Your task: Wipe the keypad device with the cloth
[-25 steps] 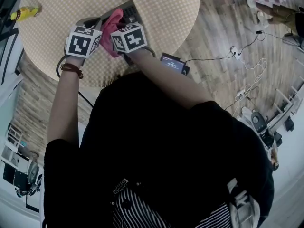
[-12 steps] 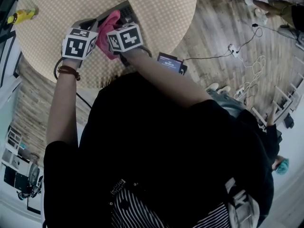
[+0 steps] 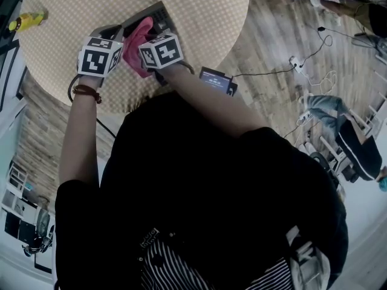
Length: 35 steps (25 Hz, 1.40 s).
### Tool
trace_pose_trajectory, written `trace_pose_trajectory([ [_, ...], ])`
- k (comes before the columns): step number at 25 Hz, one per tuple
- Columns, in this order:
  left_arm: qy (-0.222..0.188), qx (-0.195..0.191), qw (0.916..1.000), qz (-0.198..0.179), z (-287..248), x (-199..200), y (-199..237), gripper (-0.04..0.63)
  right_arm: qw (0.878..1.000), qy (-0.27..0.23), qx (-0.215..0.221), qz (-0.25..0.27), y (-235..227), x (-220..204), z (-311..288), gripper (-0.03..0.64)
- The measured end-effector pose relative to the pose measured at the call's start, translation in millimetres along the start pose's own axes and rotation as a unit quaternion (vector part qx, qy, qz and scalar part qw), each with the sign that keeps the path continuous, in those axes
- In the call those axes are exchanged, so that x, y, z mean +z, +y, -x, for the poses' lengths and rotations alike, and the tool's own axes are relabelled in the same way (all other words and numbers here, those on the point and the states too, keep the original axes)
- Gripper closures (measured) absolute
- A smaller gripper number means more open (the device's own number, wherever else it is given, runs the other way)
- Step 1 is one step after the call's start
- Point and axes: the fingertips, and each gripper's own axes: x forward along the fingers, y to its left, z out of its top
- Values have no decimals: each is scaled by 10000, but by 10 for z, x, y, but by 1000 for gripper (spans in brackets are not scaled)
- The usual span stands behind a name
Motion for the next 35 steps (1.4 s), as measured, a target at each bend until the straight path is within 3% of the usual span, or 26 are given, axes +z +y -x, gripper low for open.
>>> trace_pose_trajectory([
  [5, -18, 42, 10000, 7, 2, -25, -10, 595, 9992, 355, -156, -61, -144, -300, -45, 552],
  [12, -138, 185, 9996, 176, 18, -68, 5, 595, 9982, 575, -150, -5, -114, -341, -62, 552],
  [19, -687, 679, 9933, 637, 119, -36, -60, 594, 9976, 392, -57, 560, 104, -239, 342, 552],
  [25, -1326, 1177, 9765, 1223, 319, 144, -383, 594, 9933, 157, 223, 1120, 188, -156, 959, 552],
  [30, -2027, 1008, 9573, 1799, 747, 178, -719, 594, 9898, -58, 434, 1353, 317, -101, 1356, 552],
  [35, -2677, 733, 9350, 2208, 1109, 443, -1340, 594, 9857, -245, 642, 1540, 244, -70, 1972, 552],
])
